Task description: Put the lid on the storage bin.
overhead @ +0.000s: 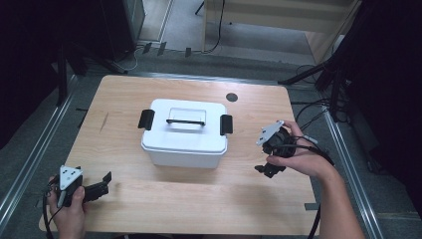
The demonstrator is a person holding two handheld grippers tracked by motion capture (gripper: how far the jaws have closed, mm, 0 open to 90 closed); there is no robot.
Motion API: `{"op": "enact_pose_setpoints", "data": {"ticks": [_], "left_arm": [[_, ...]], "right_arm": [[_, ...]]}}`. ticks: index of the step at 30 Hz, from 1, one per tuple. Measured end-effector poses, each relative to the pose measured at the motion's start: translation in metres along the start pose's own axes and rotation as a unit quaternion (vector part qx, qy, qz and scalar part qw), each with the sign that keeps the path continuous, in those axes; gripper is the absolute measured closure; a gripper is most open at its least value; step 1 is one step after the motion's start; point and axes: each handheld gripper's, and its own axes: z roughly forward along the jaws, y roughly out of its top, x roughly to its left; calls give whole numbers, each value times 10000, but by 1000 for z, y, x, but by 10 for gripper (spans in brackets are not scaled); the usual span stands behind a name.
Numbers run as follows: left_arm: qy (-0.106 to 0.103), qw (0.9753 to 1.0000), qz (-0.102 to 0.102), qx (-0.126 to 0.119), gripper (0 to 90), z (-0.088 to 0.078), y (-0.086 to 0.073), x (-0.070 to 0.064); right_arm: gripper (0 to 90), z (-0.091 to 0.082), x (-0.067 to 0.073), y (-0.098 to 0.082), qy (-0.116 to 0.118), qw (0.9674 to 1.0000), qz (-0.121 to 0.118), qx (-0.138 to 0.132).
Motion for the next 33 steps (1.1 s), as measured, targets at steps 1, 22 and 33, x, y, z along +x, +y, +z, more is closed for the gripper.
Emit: {"op": "enact_pose_setpoints", "data": {"ticks": [1, 22, 33], "left_arm": [[-1, 10000, 4, 5, 2, 0, 0, 0], [-22, 10000, 12, -9, 2, 0, 0, 0], [-29, 10000, -4, -57, 2, -1, 0, 0]], "right_arm": [[0, 0, 1, -2, 5, 10000, 18, -8], [0, 15, 16, -59, -371, 9952, 655, -622], [0, 27, 24, -84, -391, 9908, 959, -867]]}}
